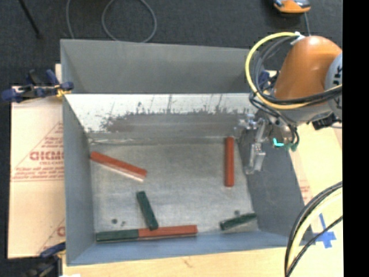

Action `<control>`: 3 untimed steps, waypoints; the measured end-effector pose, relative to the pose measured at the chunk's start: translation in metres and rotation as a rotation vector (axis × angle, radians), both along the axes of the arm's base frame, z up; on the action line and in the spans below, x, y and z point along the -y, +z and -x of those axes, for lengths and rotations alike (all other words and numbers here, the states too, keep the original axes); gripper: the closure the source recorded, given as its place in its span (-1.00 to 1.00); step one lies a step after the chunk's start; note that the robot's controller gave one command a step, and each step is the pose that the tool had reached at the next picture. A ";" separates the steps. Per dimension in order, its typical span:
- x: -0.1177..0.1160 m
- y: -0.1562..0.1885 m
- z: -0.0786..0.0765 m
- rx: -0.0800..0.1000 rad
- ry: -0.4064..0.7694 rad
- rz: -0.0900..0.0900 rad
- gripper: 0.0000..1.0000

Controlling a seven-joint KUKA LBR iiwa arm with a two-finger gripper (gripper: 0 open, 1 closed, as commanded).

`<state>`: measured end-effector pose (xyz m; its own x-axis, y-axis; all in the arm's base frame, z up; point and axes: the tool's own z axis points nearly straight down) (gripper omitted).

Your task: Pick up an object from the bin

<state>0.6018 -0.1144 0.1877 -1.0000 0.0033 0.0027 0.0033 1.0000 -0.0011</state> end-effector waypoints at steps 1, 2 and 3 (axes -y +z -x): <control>0.042 -0.069 0.003 0.002 0.504 -0.001 -1.00; 0.004 -0.030 0.006 0.009 0.882 0.001 -1.00; 0.004 -0.114 -0.008 0.019 1.289 -0.012 -1.00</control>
Offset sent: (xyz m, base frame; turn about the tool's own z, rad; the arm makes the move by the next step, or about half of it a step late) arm -0.0028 -0.0398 -0.0675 -0.5063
